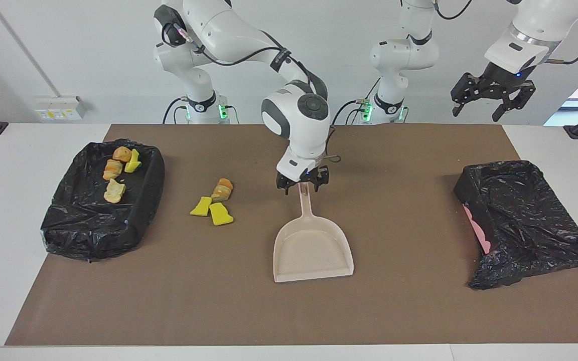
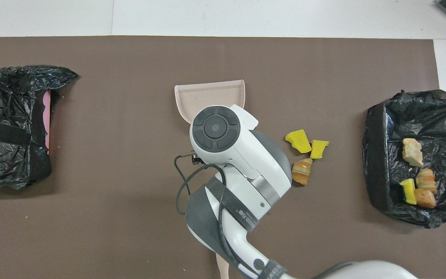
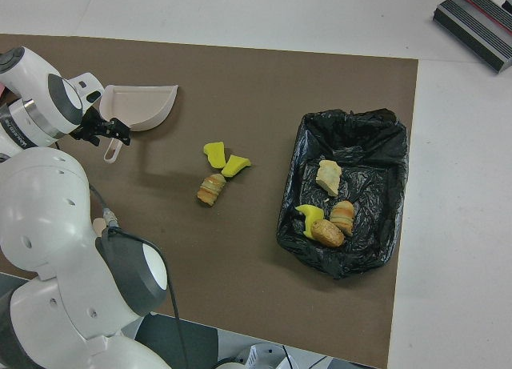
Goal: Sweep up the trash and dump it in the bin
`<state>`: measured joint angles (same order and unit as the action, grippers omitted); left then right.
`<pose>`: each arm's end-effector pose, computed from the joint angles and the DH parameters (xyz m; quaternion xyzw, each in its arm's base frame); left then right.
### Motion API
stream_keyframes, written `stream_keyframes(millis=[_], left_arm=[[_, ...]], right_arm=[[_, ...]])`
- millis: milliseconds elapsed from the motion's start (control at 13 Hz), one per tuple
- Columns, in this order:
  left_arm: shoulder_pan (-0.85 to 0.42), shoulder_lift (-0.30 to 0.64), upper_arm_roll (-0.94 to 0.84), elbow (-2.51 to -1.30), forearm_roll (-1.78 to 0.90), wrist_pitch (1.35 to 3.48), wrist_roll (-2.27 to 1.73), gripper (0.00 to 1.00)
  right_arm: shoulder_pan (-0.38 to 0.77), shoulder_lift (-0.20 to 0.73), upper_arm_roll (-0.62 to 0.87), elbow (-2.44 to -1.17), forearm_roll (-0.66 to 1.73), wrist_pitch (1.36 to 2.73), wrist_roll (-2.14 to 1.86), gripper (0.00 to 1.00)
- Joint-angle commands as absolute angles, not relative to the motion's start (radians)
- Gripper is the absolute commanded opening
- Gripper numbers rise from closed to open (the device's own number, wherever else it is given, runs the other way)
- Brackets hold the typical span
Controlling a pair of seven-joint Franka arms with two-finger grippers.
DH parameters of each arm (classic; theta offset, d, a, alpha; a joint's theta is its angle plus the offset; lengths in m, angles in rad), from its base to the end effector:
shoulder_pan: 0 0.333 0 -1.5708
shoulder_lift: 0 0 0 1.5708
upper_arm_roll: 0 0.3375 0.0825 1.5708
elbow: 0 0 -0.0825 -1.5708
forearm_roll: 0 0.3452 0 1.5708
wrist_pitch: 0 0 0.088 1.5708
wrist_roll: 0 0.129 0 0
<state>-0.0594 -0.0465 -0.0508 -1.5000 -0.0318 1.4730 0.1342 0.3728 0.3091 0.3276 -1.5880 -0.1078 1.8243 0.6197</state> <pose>0.4869 -0.0590 0.6691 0.9922 -0.1236 0.0099 0.0145 0.4886 0.3681 0.4701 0.9984 0.0494 -0.0204 0.0191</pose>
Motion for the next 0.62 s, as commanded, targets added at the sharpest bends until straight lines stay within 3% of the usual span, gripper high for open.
stream_keyframes(millis=[0,154,385,539], left_arm=[[-0.129,-0.035,-0.038,-1.532,-0.025,1.528,0.088,1.00],[-0.201,-0.014,-0.038,-1.572,-0.015,1.607,-0.012,1.00],[-0.293,0.020,-0.038,-1.627,-0.012,1.682,-0.101,1.00],[-0.346,0.035,-0.038,-1.663,-0.006,1.744,-0.176,1.00]], right_arm=[[0.368,0.103,0.328,-1.788,-0.019,1.794,0.618,1.00],[0.421,-0.001,0.330,-1.927,0.046,1.804,0.621,1.00],[0.513,-0.182,0.330,-2.197,0.162,1.972,0.637,1.00],[0.564,-0.274,0.330,-2.308,0.201,1.987,0.637,1.00]])
